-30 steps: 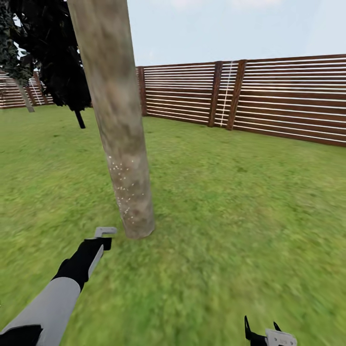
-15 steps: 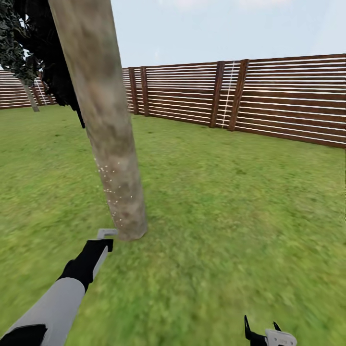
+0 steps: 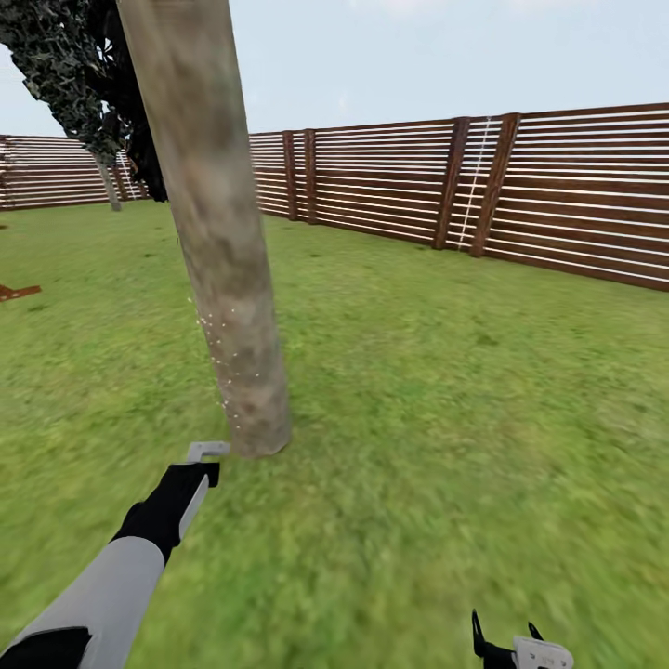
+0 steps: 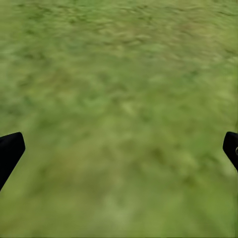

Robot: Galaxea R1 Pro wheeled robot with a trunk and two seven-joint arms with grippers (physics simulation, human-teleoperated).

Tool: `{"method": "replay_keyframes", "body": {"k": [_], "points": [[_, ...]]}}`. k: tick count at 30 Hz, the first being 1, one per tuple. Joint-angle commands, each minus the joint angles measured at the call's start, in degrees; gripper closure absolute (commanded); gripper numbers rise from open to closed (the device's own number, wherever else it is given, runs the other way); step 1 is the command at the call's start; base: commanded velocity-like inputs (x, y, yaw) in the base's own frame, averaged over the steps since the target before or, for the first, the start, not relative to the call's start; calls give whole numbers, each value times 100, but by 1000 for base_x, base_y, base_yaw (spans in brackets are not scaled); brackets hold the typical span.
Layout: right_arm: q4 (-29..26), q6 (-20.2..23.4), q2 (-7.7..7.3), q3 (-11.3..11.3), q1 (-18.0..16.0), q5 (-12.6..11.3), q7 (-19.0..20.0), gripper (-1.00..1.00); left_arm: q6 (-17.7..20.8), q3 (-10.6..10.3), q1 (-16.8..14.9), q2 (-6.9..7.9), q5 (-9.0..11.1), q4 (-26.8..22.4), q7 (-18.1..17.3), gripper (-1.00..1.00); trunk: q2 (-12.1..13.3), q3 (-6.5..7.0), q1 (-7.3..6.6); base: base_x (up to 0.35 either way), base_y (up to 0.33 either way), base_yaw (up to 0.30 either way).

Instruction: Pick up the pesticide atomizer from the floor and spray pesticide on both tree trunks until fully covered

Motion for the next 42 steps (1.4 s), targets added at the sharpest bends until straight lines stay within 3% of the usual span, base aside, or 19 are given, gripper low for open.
{"method": "replay_keyframes", "body": {"k": [1,4,18,37,42], "points": [[0,0,6,0,0,0,1,-100,-1,0,0,2,119,-1,1,100,0,0,0,29,-274,125],[0,0,23,0,0,0,1,-100,-16,-9,75,9,351,-1,12,100,0,0,0,137,-275,21],[0,0,26,0,0,0,-4,-100,-18,-9,79,2,356,-1,12,100,0,0,0,192,-275,228],[0,0,26,0,0,-8,-7,-100,-8,-22,79,-52,381,-1,-64,100,0,-48,0,39,-294,28],[0,0,25,0,0,-8,-7,-100,-10,-10,88,-40,394,-1,-72,100,0,-73,0,20,-51,55]]}}
